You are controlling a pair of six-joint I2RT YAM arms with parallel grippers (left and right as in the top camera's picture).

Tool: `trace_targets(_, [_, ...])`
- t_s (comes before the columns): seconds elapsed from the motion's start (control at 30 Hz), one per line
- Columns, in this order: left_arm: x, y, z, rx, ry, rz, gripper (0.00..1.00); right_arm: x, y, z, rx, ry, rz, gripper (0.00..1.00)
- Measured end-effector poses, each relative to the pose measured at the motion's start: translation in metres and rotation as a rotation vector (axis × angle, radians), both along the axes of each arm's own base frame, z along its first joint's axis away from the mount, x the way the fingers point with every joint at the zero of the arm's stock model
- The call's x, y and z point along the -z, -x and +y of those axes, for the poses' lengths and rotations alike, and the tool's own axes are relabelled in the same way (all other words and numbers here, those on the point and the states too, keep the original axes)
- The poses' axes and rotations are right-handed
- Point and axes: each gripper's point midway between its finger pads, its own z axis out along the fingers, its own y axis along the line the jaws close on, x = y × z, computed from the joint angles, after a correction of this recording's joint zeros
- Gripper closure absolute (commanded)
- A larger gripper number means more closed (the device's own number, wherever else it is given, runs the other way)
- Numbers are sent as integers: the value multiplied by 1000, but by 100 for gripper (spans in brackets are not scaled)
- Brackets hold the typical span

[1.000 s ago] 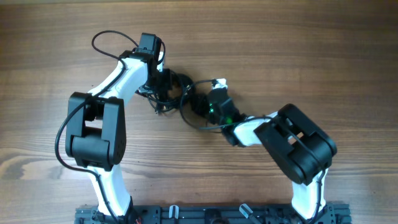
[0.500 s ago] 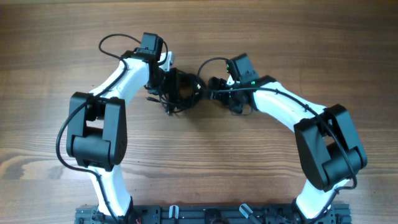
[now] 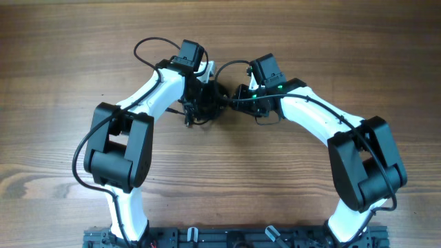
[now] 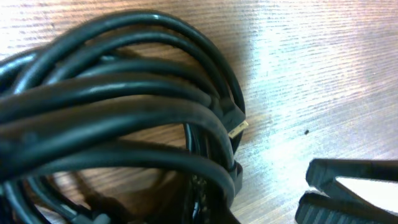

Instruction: Untangle cables

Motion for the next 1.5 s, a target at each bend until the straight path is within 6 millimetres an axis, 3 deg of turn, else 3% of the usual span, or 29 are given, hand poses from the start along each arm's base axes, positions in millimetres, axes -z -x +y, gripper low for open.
trace_targets(0.2, [3, -12, 11, -43, -71, -46, 96, 1, -1, -1, 2, 15, -11, 95])
trace_targets(0.47, [7, -22, 29, -128, -164, -75, 96, -1, 6, 17, -42, 17, -33, 96])
trace_targets(0.73, [9, -28, 43, -211, -179, -64, 96, -12, 5, 48, -107, -25, -125, 96])
trace_targets(1.0, [9, -28, 45, -227, -178, -58, 95, -4, 30, 58, -147, 2, -62, 96])
trace_targets(1.2, [9, -28, 45, -228, -178, -56, 95, -5, 32, 71, -143, 2, -93, 95])
trace_targets(1.5, [9, -28, 45, -228, -178, -57, 95, 10, 6, 67, -65, 68, -186, 95])
